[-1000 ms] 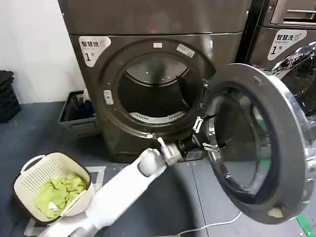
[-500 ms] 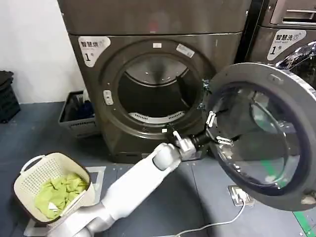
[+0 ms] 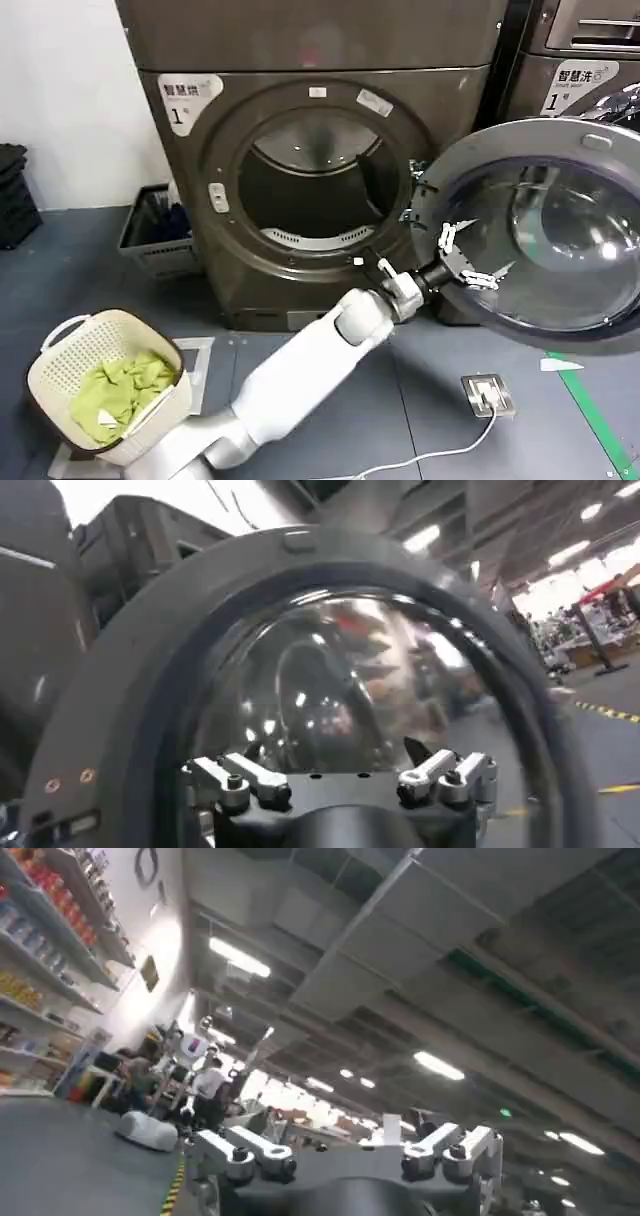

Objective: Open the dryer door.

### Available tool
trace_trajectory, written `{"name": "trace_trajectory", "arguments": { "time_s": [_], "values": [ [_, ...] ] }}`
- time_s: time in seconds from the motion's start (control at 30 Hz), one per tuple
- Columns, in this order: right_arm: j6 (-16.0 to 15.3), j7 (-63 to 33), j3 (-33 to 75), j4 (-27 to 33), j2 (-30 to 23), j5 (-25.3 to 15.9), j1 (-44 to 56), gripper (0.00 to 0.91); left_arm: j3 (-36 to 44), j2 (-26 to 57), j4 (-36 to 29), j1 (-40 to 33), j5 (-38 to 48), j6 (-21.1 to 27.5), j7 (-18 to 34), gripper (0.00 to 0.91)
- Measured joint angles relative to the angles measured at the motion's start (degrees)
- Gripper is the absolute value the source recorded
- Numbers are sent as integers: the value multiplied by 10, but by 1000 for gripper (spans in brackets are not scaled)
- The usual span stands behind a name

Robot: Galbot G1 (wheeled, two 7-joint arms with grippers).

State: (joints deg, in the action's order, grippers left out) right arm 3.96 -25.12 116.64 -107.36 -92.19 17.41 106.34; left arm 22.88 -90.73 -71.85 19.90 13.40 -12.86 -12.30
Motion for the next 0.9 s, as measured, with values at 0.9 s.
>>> {"name": "trace_trajectory", "arguments": {
  "time_s": [0.9],
  "values": [
    [-48,18,-14,-19,11,23,-4,907,-8,31,-62,33,30,112,-8,907]
  ]
}}
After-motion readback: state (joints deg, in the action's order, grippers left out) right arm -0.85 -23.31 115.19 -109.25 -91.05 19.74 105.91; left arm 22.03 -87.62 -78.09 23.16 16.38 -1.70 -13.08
